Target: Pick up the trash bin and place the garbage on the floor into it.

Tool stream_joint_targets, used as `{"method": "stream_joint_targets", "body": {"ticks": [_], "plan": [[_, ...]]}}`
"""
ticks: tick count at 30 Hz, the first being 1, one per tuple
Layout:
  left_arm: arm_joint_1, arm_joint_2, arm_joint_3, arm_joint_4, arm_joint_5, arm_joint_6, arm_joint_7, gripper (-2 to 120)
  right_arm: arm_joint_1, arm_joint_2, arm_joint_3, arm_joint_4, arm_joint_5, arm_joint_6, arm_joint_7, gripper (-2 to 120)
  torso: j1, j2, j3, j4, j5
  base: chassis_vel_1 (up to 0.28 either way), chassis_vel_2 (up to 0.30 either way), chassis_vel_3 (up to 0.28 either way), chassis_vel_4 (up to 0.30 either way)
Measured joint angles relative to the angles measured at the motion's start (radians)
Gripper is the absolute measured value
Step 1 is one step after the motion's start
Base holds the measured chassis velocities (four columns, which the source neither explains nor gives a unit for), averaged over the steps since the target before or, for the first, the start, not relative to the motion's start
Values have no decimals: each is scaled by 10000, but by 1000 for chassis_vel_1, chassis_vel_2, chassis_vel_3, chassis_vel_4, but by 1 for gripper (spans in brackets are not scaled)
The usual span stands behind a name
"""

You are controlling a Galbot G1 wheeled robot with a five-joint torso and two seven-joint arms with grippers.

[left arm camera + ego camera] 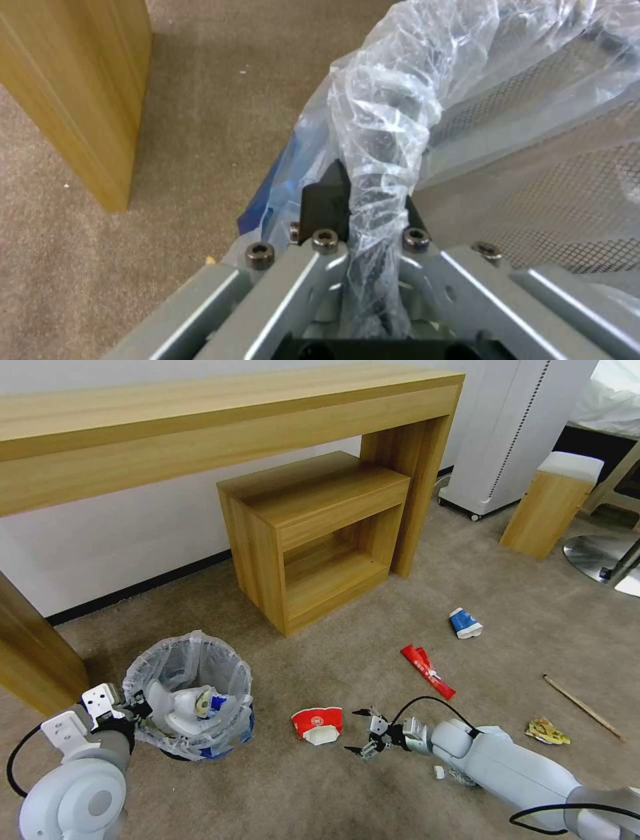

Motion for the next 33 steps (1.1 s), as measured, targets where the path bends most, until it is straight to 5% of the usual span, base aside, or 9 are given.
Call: {"method": "stream_joint_targets", "body": {"ticks": [33], "plan": [[143,-13,-179,-275,-166,-14,-20,1,492,852,-454,-668,393,-89,415,96,0,0,0,0,0,0,0,0,0]]}}
